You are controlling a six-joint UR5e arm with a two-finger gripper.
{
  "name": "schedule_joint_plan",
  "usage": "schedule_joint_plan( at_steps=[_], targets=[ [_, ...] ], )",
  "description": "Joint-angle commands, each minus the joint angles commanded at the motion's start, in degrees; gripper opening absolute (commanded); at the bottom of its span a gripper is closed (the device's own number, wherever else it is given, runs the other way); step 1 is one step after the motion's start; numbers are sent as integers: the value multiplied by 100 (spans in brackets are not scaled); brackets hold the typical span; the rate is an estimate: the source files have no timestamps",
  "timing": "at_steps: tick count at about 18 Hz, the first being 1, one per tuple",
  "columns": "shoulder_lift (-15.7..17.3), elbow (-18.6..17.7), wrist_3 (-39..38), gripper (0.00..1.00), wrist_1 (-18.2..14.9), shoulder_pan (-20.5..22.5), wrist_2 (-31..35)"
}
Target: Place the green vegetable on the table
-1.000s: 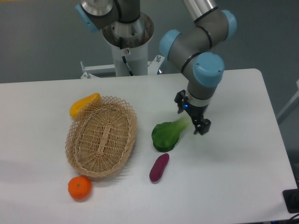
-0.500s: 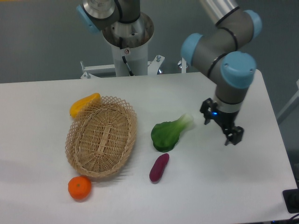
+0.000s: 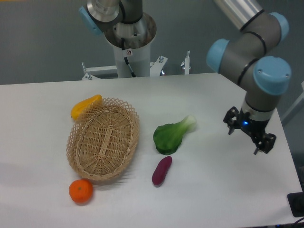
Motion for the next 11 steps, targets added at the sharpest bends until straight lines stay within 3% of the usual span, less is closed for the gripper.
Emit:
schedule_joint_plan(
  at_steps=[3,11],
  targets=[
    [-132,185,0,100,0,35,9],
    [-168,203,17,100,0,35,79]
  ],
)
